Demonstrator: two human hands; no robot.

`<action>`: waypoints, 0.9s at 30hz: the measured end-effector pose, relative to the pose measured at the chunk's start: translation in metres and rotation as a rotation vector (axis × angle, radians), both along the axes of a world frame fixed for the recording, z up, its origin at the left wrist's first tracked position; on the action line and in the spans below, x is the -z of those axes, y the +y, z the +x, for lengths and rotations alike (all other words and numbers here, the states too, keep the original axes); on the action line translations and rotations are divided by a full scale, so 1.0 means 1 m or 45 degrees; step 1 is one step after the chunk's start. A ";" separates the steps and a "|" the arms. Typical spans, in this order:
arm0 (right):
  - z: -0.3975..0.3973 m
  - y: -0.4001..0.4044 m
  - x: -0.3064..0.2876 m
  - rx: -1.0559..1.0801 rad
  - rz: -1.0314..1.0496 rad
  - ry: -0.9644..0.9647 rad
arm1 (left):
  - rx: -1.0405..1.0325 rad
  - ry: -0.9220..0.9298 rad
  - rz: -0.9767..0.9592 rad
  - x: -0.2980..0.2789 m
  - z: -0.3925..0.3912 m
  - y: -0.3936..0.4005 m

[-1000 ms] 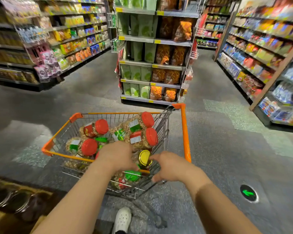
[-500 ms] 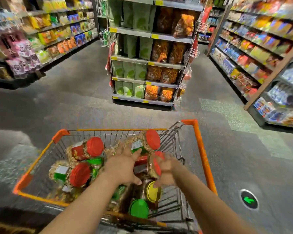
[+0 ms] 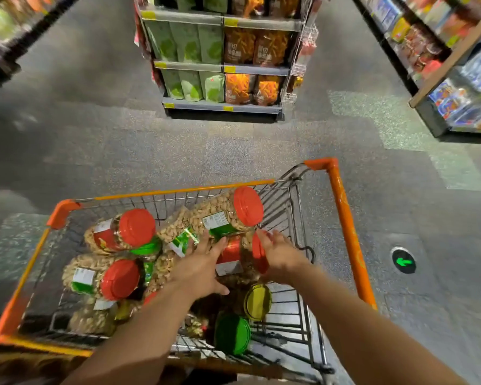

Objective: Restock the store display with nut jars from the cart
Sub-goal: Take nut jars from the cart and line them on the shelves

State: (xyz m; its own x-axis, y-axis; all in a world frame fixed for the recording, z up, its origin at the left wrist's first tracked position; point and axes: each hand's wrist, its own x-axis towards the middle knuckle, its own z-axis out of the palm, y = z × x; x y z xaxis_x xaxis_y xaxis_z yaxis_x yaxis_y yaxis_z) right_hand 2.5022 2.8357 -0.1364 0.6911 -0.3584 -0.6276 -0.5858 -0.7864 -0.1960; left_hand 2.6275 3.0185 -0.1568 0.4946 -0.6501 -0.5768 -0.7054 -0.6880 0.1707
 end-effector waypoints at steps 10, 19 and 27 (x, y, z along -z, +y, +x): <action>0.007 -0.013 0.028 0.023 0.110 -0.062 | -0.073 0.135 0.011 0.040 0.009 -0.036; 0.007 -0.014 0.034 0.055 0.141 -0.128 | -0.141 0.255 0.009 0.046 0.022 -0.044; 0.002 -0.008 0.011 -0.027 0.028 -0.198 | -0.189 0.314 -0.037 0.033 0.025 -0.038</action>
State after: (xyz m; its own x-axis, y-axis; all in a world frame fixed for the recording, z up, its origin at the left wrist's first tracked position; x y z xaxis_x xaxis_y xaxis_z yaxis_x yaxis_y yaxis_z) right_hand 2.5045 2.8282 -0.1470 0.7880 -0.3303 -0.5196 -0.5303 -0.7928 -0.3003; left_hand 2.6524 2.9802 -0.1899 0.4324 -0.5993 -0.6737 -0.5320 -0.7728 0.3461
